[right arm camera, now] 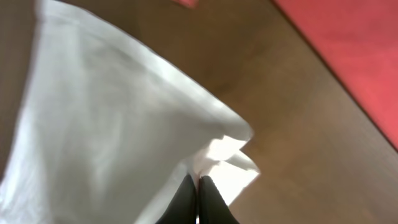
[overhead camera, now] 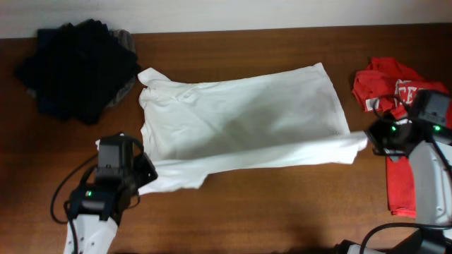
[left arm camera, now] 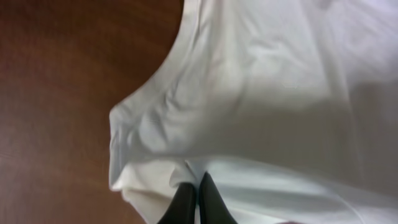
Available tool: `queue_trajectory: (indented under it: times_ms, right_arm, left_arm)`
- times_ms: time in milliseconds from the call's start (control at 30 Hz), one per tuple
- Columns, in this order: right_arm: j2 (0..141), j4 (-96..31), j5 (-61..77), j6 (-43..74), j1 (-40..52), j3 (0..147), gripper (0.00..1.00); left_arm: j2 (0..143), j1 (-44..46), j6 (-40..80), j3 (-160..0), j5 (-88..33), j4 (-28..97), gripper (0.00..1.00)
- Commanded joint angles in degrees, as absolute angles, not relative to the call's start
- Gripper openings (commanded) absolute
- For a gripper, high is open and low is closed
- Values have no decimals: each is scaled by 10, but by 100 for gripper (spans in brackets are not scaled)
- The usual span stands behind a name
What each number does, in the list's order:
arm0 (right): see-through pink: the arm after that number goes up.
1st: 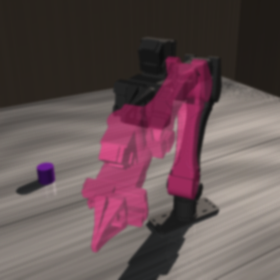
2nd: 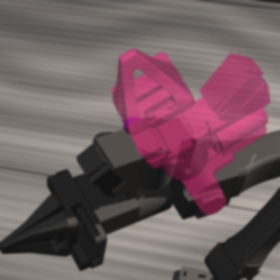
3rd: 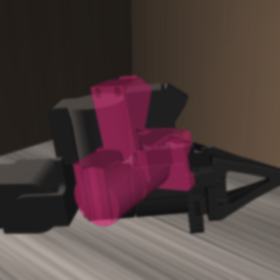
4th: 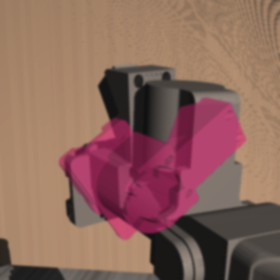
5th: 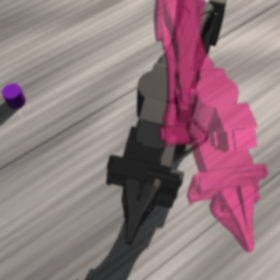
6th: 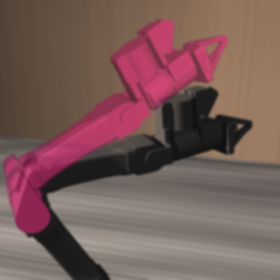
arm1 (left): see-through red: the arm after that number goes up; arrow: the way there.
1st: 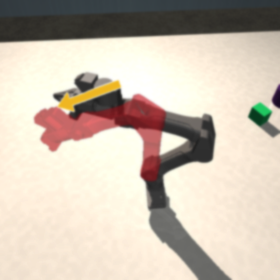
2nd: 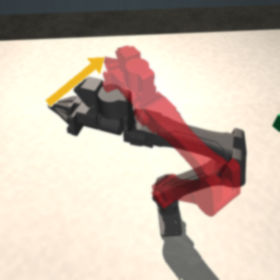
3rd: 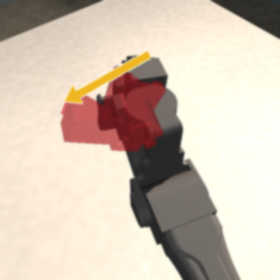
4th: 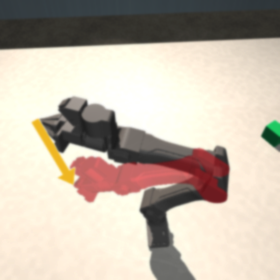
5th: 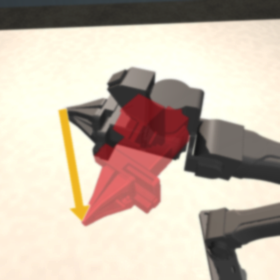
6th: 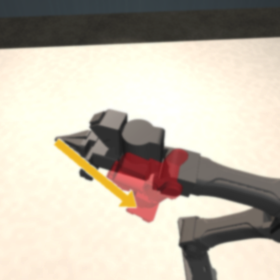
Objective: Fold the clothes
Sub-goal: 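Lift the bottom hem with both grippers and fold it upward over the shirt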
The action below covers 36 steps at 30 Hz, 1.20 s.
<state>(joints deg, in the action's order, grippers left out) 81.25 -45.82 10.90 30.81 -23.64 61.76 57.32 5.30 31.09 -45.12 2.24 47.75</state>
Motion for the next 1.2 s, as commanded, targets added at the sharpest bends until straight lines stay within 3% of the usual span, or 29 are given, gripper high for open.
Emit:
queue_trajectory:
  times_ms: [0,400,1167]
  right_arm:
    - [809,-431,89,305,-200,630,4]
    - [869,-374,54,312,-191,630,4]
    - [959,-272,34,320,-123,630,4]
  left_arm:
    - [623,52,313,-460,54,433,1]
    - [777,52,313,-461,55,287,1]
    - [836,52,313,-460,108,173,1]
